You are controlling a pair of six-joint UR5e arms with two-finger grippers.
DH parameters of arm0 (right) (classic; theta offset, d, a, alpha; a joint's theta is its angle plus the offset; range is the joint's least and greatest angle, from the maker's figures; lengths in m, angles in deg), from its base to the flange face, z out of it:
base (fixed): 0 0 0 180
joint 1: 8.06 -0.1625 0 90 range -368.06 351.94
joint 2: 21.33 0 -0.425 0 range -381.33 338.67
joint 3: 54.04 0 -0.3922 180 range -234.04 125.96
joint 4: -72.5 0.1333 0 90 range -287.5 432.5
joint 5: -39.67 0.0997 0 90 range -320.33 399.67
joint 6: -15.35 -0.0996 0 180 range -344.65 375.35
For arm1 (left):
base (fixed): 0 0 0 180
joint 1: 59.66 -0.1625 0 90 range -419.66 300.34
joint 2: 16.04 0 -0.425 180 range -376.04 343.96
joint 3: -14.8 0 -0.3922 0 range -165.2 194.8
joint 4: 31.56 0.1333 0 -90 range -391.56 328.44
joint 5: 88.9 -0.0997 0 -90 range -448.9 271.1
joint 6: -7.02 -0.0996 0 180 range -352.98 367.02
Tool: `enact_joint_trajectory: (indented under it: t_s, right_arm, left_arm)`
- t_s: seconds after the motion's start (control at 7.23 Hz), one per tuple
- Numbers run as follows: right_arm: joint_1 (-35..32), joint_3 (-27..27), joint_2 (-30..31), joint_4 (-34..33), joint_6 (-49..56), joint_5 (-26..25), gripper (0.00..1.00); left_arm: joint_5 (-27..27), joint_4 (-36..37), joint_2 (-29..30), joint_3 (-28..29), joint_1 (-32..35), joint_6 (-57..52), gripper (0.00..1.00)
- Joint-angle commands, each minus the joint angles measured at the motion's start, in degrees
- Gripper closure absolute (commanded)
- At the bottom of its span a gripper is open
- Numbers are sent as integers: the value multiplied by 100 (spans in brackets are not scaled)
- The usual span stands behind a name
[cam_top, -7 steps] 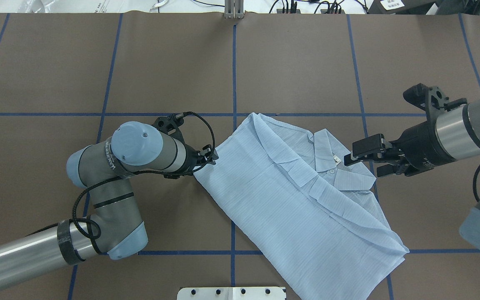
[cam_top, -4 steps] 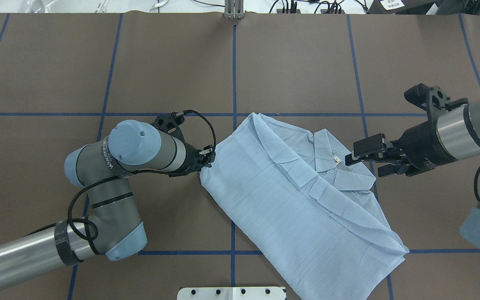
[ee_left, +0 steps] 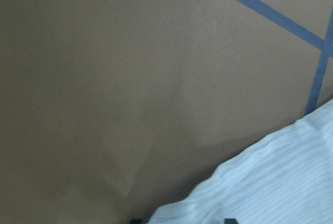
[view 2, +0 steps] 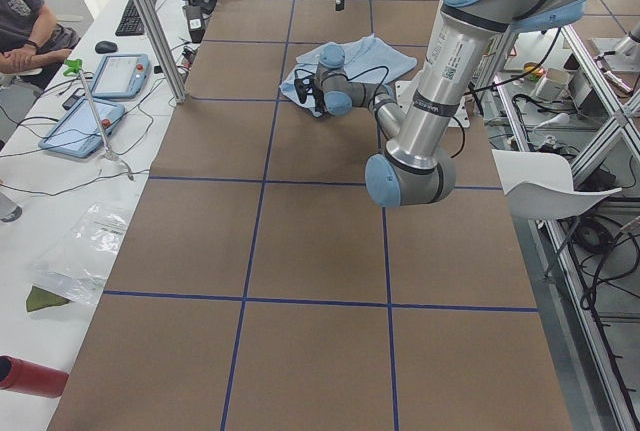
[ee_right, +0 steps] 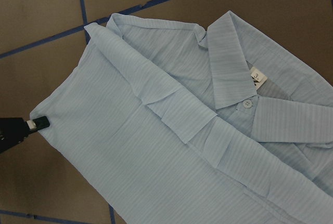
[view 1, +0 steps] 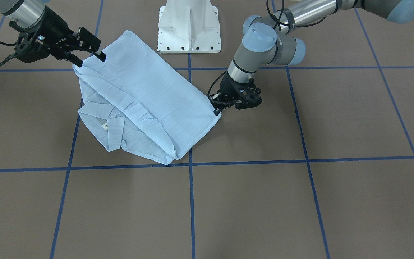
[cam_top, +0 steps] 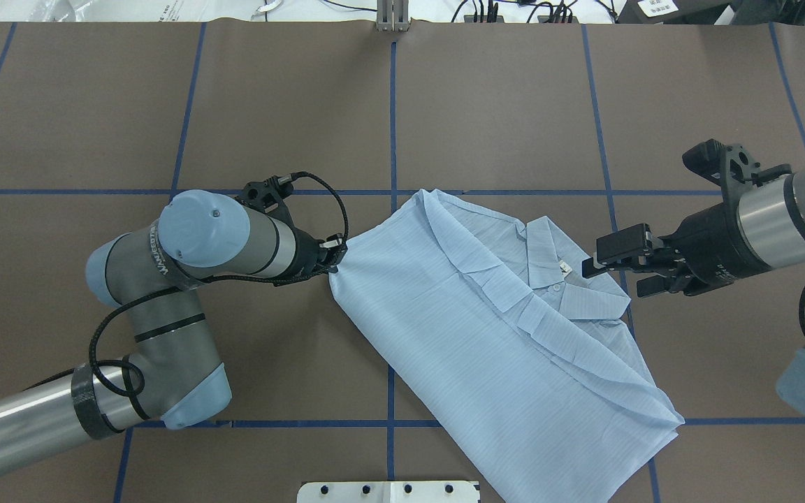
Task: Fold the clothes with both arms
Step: 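Pull the grasped corner away from the robot with the left gripper, straightening the shirt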
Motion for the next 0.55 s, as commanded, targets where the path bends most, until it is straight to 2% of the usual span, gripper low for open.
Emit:
enact_joint_trajectory:
  t_s: [0.0, 0.14, 0.28, 0.41]
  right_arm:
    - [-4, 0, -7, 0, 0, 1, 0]
    - [-12, 0, -15, 0, 0, 1, 0]
    - [-30, 9, -24, 0, 0, 1, 0]
    - [-56, 18, -24, 0, 8, 9, 0]
  left_arm:
    - [5, -71, 94, 450, 412, -18, 100]
    - [5, -107, 147, 679, 615, -53, 100]
    - [5, -220, 522, 1151, 852, -79, 100]
    - [5, -639, 961, 1887, 1037, -80, 100]
